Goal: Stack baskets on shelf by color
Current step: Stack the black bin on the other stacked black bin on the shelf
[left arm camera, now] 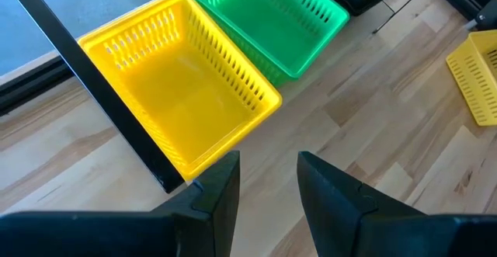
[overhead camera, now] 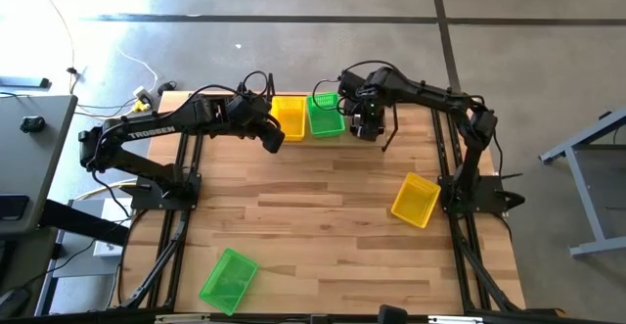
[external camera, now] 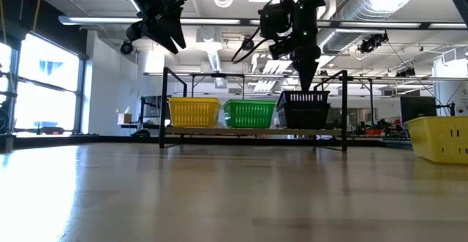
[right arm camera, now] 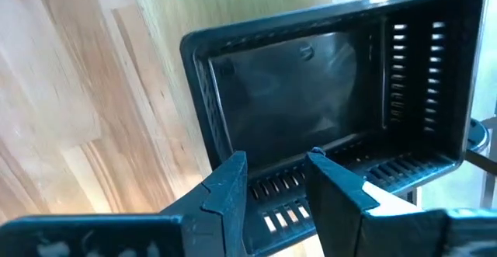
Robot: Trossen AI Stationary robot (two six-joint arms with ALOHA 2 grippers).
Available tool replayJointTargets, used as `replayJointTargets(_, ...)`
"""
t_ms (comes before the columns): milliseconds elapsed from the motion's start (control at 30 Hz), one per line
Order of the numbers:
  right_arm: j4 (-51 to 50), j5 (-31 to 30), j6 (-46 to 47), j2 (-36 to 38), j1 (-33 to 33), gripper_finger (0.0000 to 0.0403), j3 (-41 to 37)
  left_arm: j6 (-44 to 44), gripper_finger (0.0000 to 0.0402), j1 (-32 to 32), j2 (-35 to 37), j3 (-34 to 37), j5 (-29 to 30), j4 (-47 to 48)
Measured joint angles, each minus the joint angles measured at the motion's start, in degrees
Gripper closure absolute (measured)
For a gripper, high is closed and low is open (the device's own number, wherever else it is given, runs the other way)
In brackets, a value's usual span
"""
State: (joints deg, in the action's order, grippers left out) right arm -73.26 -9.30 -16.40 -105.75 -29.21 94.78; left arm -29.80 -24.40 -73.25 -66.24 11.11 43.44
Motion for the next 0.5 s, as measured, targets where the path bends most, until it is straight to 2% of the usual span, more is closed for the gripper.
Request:
replayJointTargets(100, -0.9, 0.0, -0.4, -0.6, -0.1, 0.0285, 0.0, 0.0, 0.0282, 0.0, 0.0, 0.0, 0.0, 0.0)
replayJointTargets(200, -1.5, -2.6, 0.3, -0.3, 0.0, 0.0285, 0.0, 0.0, 0.0282, 0.0, 0.0, 0.0, 0.0, 0.0)
replayJointTargets(500, -2.4, -0.7, 3.5, 2.3, 0.1, 0.0285, 0.0, 0.0, 0.0282, 0.0, 0.0, 0.0, 0.0, -0.2)
